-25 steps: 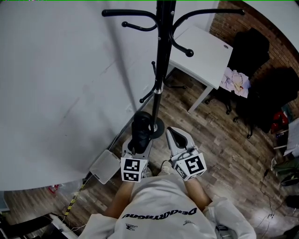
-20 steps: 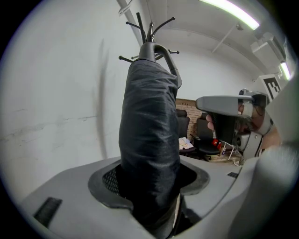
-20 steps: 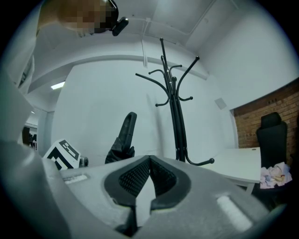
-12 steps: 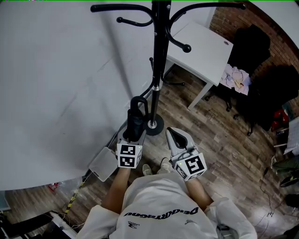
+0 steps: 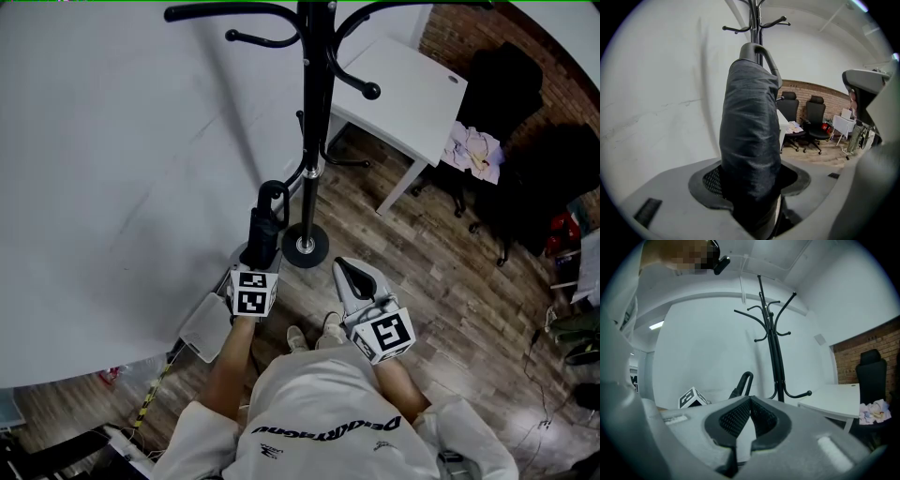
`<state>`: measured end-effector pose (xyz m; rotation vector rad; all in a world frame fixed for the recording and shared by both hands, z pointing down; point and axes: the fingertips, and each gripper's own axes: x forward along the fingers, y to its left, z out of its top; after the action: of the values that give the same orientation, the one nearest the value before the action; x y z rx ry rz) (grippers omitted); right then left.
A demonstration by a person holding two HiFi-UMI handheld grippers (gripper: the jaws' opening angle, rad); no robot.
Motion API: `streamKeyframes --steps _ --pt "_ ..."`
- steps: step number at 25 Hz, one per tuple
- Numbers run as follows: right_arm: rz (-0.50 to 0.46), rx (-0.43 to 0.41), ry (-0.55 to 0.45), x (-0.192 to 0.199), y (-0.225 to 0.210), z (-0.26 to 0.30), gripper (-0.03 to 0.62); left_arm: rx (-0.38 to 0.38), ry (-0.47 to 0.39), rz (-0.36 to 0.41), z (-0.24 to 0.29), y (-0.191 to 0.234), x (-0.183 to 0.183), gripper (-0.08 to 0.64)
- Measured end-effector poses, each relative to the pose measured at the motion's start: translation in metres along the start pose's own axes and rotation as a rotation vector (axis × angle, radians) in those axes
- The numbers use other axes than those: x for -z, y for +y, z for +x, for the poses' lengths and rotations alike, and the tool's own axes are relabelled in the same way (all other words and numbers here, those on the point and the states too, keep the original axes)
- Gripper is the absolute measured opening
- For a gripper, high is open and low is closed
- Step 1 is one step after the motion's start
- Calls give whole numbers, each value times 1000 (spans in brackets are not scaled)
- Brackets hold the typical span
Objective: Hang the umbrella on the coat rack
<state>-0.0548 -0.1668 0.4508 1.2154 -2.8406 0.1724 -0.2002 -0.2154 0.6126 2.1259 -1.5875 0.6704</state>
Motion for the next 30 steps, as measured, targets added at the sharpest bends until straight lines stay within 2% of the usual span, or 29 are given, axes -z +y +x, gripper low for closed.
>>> streamKeyframes --steps 5,9,21,30 --pt "6 -4 8 3 -2 -1 -3 4 50 -17 17 7 12 255" --pt "16 -10 12 4 -3 -1 -3 34 86 -66 26 8 18 256" --pt "24 5 19 7 -16 0 -3 111 156 -151 56 5 28 256" --pt "19 10 23 6 -18 -5 -3 168 197 -155 76 -12 37 256"
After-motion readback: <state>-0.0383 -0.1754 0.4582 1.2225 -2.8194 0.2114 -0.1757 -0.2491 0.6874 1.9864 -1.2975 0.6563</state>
